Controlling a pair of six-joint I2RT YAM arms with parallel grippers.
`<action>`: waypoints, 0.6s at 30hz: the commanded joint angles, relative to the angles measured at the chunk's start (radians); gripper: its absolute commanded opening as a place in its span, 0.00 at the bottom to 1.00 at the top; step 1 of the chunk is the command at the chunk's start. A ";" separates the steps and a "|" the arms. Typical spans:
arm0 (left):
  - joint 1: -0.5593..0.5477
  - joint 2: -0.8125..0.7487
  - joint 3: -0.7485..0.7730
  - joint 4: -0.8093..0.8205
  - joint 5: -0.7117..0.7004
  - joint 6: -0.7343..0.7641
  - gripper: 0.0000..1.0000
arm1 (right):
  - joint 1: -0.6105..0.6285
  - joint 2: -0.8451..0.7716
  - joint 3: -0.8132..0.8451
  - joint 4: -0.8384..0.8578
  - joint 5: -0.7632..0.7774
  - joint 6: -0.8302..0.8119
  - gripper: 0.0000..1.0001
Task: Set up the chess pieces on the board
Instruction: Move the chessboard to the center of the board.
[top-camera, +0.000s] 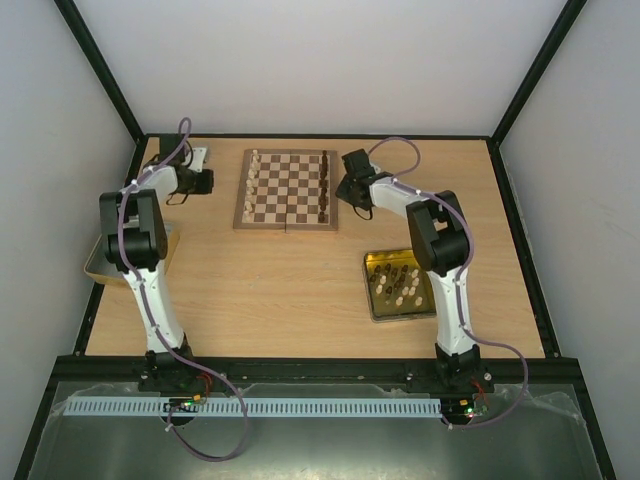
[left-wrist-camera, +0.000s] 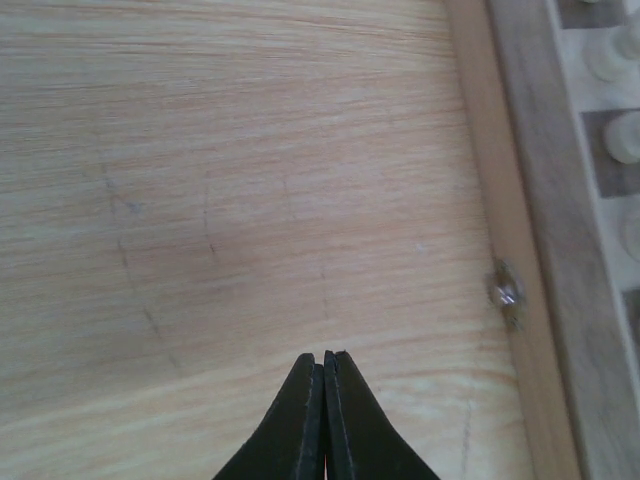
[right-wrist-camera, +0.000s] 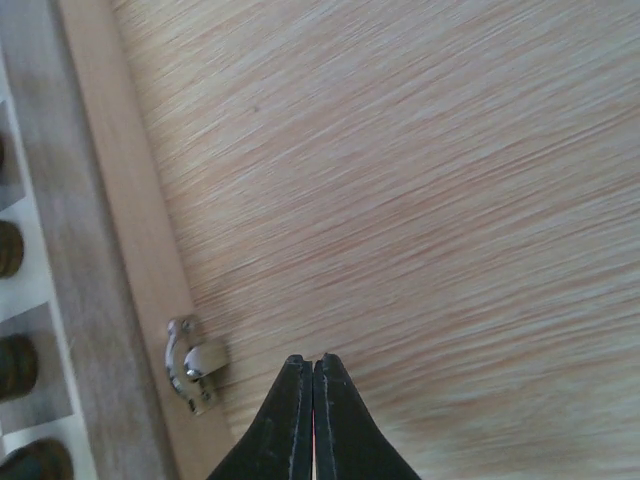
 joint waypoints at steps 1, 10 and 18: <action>0.024 0.091 0.088 0.020 0.120 -0.060 0.02 | -0.033 0.005 0.041 0.012 0.009 0.008 0.02; 0.025 0.272 0.287 -0.021 0.199 -0.136 0.02 | -0.059 0.090 0.112 0.007 0.011 -0.020 0.02; 0.021 0.368 0.370 -0.073 0.278 -0.147 0.03 | -0.071 0.166 0.176 0.042 -0.056 -0.035 0.02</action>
